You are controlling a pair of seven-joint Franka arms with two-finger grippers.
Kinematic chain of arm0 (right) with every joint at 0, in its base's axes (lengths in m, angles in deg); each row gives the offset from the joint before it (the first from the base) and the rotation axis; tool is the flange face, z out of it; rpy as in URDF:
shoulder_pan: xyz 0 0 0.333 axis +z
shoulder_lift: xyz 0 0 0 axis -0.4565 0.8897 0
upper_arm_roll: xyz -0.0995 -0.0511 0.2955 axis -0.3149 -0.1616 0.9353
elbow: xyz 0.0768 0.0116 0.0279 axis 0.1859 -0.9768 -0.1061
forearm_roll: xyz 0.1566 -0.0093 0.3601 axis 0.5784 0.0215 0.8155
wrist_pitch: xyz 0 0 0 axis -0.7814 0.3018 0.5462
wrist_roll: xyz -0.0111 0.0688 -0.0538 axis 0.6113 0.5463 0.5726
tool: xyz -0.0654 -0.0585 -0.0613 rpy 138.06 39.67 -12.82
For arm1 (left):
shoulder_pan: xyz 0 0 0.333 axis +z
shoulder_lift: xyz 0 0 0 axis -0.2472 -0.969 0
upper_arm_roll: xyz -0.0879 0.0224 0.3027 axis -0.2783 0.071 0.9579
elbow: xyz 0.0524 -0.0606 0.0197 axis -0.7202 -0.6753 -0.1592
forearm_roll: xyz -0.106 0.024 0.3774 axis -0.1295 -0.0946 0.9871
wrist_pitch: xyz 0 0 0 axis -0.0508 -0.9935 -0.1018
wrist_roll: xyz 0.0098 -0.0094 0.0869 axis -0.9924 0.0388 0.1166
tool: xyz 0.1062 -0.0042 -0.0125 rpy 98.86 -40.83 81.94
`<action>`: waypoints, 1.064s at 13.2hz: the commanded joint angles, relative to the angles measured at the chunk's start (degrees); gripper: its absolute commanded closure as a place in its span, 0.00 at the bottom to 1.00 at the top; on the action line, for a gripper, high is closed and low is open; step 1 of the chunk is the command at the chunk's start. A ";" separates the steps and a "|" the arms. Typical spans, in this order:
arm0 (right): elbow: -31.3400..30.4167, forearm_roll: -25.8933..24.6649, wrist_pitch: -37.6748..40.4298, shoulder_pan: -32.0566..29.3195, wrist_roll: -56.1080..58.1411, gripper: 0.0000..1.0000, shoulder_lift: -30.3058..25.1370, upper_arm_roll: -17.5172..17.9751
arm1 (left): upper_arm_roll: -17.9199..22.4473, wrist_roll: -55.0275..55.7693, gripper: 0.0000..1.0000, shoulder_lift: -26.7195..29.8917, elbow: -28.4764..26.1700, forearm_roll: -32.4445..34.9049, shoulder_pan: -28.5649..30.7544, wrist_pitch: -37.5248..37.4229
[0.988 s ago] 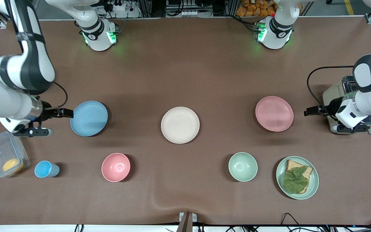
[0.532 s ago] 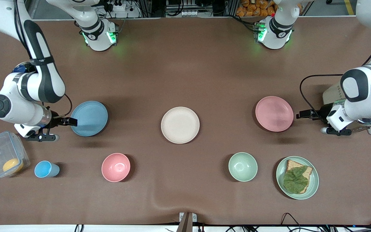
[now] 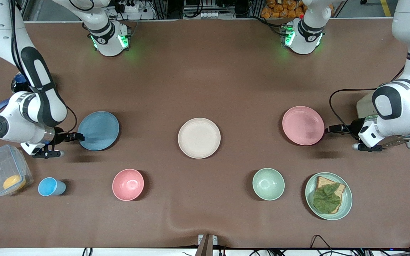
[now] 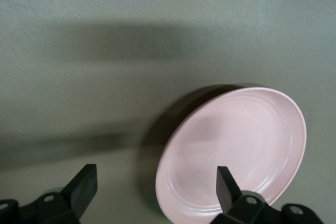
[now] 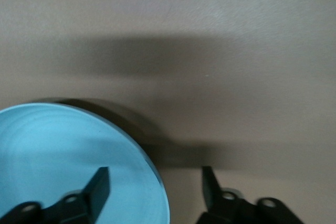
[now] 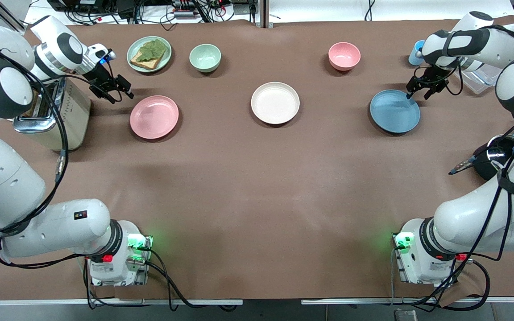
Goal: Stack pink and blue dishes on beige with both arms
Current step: 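Grasp the blue plate with the right gripper while the left gripper lifts the pink plate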
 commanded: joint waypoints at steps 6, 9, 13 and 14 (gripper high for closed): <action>-1.95 3.83 -0.19 -2.00 9.18 0.66 0.56 0.70 | -2.77 -4.28 0.00 -1.63 -3.57 -1.86 0.56 5.04; -1.86 3.75 -0.02 -2.08 9.18 0.98 0.56 0.70 | -2.77 -5.17 0.09 -2.86 -3.49 -1.86 0.65 5.22; -1.16 3.75 1.73 -1.91 9.09 1.00 0.12 0.70 | -3.21 -5.26 0.28 -3.31 -3.49 -2.65 0.56 5.48; -0.02 3.75 3.66 -1.91 9.09 1.00 0.12 0.70 | -3.21 -5.26 0.35 -3.31 -3.49 -2.65 0.47 5.48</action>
